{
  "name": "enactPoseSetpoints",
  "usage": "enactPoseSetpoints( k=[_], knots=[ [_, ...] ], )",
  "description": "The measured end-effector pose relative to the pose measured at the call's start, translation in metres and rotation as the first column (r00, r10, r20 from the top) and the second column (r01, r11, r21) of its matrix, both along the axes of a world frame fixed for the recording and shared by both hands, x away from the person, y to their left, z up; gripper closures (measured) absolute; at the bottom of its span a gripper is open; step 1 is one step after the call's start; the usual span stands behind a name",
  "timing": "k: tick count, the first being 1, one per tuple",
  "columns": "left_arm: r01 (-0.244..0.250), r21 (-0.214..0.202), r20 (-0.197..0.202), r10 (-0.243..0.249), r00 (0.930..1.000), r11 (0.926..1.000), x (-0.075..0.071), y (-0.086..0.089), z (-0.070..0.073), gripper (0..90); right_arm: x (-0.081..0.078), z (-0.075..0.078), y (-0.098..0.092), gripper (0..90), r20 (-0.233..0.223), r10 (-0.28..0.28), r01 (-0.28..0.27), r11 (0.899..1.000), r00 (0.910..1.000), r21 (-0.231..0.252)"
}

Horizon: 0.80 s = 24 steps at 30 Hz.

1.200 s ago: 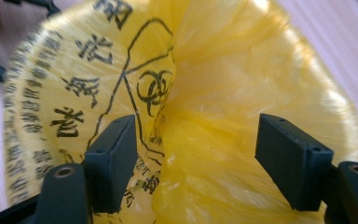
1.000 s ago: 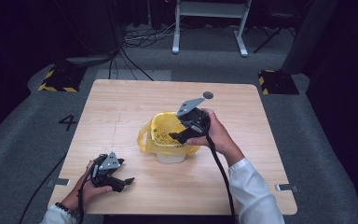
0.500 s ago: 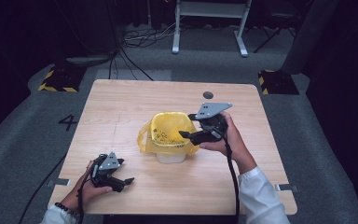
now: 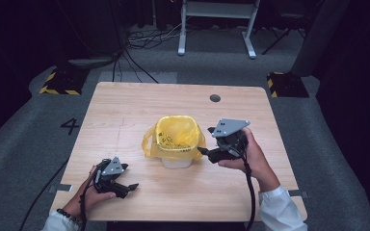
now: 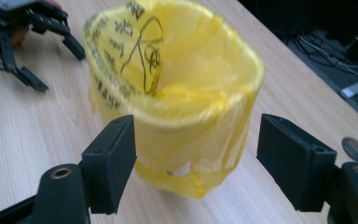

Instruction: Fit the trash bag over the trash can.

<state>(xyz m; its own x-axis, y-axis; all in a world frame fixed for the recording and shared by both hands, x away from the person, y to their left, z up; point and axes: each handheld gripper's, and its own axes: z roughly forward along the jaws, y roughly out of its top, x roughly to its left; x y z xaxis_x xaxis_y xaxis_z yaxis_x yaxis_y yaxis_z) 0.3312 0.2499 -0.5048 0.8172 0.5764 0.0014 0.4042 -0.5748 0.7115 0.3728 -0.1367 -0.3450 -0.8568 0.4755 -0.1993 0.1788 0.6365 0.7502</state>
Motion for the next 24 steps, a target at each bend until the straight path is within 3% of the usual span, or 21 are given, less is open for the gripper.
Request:
enactPoseSetpoints(
  k=[9,12,20,24],
  knots=[
    [-0.001,0.0,-0.001,0.001,1.0,1.0,0.0,0.0,0.0,15.0,-0.016,-0.024,-0.007,28.0,0.009,-0.017,0.017,0.999,0.9998,-0.031],
    [-0.002,0.001,0.001,0.002,1.0,1.0,0.0,0.0,0.0,15.0,-0.02,-0.039,-0.012,27.4,0.011,-0.024,0.024,0.999,0.9996,-0.037],
    [-0.002,0.001,0.001,0.001,1.0,1.0,0.0,0.0,0.0,15.0,-0.02,-0.07,-0.027,26.9,0.0,-0.067,0.067,0.995,0.9978,-0.07],
    [-0.002,0.001,0.001,0.002,1.0,1.0,0.0,0.0,0.0,15.0,-0.016,-0.084,-0.037,26.6,-0.028,-0.1,0.098,0.992,0.9946,-0.079]
  ],
)
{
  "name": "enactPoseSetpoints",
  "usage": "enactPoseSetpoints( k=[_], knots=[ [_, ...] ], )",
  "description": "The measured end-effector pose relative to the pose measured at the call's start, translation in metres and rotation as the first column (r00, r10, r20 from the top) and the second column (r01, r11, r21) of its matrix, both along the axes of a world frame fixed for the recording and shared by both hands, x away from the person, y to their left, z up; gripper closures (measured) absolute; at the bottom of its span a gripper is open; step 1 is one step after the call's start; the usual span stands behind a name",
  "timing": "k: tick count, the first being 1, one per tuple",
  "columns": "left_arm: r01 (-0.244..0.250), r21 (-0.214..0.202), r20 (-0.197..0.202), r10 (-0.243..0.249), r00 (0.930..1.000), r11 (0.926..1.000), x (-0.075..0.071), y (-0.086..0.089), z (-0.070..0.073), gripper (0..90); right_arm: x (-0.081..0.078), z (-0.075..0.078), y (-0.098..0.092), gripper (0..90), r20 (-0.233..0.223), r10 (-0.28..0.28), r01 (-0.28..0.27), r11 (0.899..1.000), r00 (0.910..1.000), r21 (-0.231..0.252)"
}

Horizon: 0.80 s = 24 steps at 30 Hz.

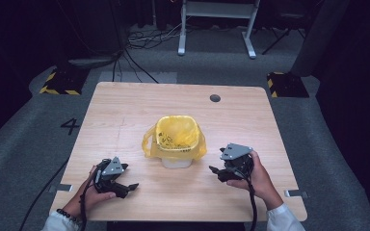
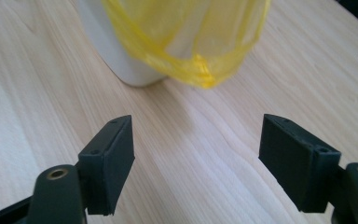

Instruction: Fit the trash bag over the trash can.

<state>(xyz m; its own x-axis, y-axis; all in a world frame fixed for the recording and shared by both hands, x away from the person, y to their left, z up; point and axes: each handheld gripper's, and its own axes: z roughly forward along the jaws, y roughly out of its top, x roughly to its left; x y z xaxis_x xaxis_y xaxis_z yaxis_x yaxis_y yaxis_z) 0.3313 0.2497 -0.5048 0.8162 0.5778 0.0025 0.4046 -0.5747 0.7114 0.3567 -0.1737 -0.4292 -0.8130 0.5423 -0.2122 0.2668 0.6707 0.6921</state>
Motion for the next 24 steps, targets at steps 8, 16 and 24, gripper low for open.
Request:
enactPoseSetpoints(
  k=[8,16,24],
  knots=[
    [0.0,-0.001,0.0,0.0,1.0,1.0,0.0,0.0,0.0,15.0,0.006,-0.025,-0.016,24.7,-0.056,-0.032,0.031,0.999,0.9979,-0.009],
    [0.0,0.0,0.0,0.0,1.0,1.0,0.0,0.0,0.0,15.0,0.003,-0.045,-0.027,22.8,-0.096,-0.045,0.045,0.999,0.9943,-0.005],
    [-0.001,0.0,0.0,0.001,1.0,1.0,0.0,0.0,0.0,15.0,-0.002,-0.065,-0.05,21.3,-0.151,-0.094,0.101,0.994,0.984,0.039]
  ],
)
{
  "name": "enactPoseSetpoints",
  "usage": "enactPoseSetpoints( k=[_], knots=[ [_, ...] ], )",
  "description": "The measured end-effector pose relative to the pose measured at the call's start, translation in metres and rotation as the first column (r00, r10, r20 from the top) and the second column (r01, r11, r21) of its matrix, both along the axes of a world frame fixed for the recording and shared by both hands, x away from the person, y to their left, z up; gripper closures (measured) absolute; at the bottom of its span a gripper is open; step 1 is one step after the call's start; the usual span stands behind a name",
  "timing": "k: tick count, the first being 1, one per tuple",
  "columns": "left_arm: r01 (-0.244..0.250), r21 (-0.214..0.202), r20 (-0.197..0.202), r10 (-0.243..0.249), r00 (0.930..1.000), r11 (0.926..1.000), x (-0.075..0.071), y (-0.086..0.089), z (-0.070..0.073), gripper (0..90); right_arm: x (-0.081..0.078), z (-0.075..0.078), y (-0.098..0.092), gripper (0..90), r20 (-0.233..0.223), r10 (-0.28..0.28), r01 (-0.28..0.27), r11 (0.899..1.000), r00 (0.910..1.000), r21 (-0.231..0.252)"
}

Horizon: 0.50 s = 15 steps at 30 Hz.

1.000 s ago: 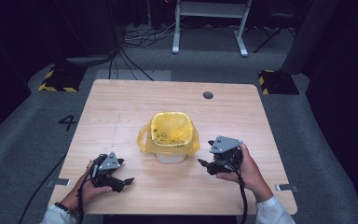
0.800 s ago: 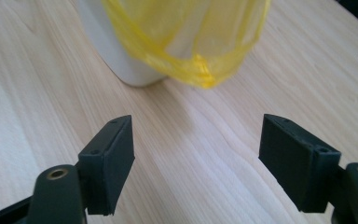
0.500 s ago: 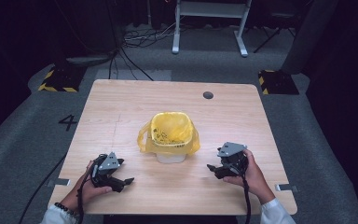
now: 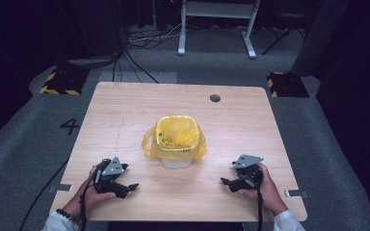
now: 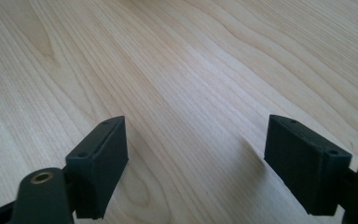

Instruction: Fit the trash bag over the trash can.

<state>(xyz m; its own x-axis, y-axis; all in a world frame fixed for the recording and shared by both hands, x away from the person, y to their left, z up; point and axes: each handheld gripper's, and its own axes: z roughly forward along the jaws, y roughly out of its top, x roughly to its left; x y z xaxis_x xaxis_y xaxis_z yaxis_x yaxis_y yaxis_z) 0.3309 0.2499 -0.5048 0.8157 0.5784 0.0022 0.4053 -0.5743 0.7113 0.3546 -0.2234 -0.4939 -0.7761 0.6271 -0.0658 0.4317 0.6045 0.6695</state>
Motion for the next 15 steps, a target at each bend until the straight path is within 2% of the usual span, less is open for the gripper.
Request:
enactPoseSetpoints(
  k=[3,4,6,8,9,10,11,15],
  knots=[
    [0.0,0.0,0.0,0.0,1.0,1.0,0.0,0.0,0.0,15.0,-0.002,-0.002,-0.006,20.8,-0.004,-0.017,0.017,1.0,0.9998,0.023],
    [0.0,0.0,0.0,0.0,1.0,1.0,0.0,0.0,0.0,15.0,-0.004,-0.006,-0.015,19.1,-0.013,-0.054,0.054,0.996,0.9985,0.068],
    [0.0,0.0,0.0,0.0,1.0,1.0,0.0,0.0,0.0,15.0,-0.007,-0.009,-0.023,19.2,0.001,-0.075,0.074,0.992,0.9972,0.104],
    [0.0,0.0,0.0,0.0,1.0,1.0,0.0,0.0,0.0,15.0,-0.01,-0.011,-0.027,19.2,0.009,-0.084,0.082,0.99,0.9965,0.115],
    [0.0,0.0,0.0,0.0,1.0,1.0,0.0,0.0,0.0,15.0,-0.014,-0.011,-0.033,19.2,0.013,-0.116,0.113,0.986,0.9932,0.121],
    [0.0,0.0,0.0,0.0,1.0,1.0,0.0,0.0,0.0,15.0,-0.014,-0.011,-0.033,19.2,0.013,-0.116,0.113,0.986,0.9932,0.121],
    [0.0,0.0,0.0,0.0,1.0,1.0,0.0,0.0,0.0,15.0,-0.016,-0.011,-0.039,19.3,0.013,-0.15,0.147,0.982,0.9886,0.121],
    [0.0,0.0,0.0,0.0,1.0,1.0,0.0,0.0,0.0,15.0,-0.019,-0.011,-0.047,19.3,0.016,-0.179,0.175,0.977,0.9838,0.12]
  ],
)
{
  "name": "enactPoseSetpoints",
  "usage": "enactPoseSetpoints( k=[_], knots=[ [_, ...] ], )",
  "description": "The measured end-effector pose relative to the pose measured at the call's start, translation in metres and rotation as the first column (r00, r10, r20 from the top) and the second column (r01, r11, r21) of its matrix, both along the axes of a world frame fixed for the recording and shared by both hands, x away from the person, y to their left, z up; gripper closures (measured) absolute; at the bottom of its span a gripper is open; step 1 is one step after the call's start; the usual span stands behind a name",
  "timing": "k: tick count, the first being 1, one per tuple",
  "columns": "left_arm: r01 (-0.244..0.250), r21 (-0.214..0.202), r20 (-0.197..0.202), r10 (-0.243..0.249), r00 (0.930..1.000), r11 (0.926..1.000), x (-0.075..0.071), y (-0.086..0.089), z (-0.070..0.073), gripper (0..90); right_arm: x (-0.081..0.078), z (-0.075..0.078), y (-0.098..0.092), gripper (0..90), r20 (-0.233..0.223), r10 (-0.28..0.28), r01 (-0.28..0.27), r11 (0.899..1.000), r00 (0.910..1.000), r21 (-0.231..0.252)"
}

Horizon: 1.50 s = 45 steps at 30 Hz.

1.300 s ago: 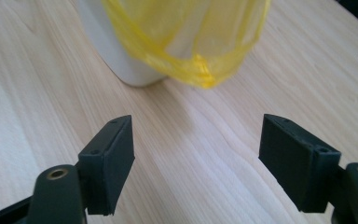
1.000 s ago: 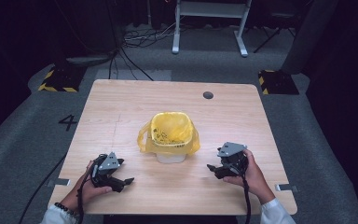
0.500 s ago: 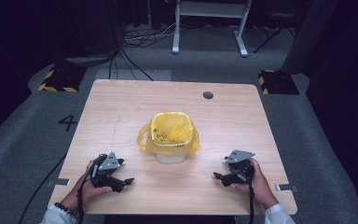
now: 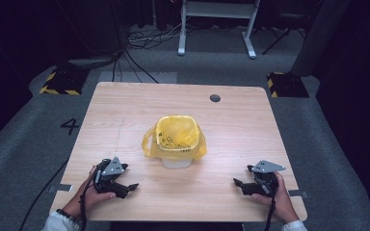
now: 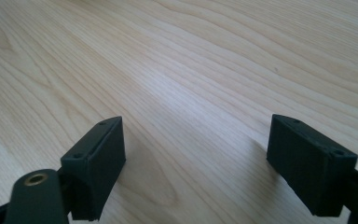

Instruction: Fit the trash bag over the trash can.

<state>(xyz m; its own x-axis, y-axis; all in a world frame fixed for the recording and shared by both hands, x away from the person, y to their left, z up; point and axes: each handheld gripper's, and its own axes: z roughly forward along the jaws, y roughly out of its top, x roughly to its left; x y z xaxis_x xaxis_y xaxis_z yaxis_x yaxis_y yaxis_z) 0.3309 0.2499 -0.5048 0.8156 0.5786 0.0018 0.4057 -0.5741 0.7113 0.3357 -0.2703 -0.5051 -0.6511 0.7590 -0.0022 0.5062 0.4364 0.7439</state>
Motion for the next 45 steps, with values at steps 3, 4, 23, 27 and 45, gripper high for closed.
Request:
enactPoseSetpoints(
  k=[3,4,23,27,45],
  knots=[
    [0.002,0.0,0.0,-0.002,1.0,1.0,0.0,0.0,0.0,14.9,-0.002,0.0,-0.008,19.3,0.0,-0.035,0.035,0.999,0.9994,0.003],
    [0.004,0.0,0.0,-0.004,1.0,1.0,0.001,0.0,0.0,14.9,-0.003,0.0,-0.012,19.3,0.0,-0.039,0.039,0.999,0.9993,0.001],
    [0.011,0.0,-0.001,-0.011,0.9999,0.9999,0.002,0.0,0.0,14.6,-0.003,0.0,-0.017,19.1,0.001,-0.06,0.06,0.998,0.9982,0.0],
    [0.014,-0.003,-0.002,-0.014,0.9999,0.9999,0.002,0.0,0.0,14.6,-0.003,0.0,-0.017,19.1,0.002,-0.063,0.063,0.998,0.998,0.0],
    [0.008,0.0,0.001,-0.008,1.0,1.0,0.007,-0.001,0.0,14.7,-0.003,0.0,-0.018,19.0,0.001,-0.056,0.056,0.998,0.9984,0.0]
  ],
)
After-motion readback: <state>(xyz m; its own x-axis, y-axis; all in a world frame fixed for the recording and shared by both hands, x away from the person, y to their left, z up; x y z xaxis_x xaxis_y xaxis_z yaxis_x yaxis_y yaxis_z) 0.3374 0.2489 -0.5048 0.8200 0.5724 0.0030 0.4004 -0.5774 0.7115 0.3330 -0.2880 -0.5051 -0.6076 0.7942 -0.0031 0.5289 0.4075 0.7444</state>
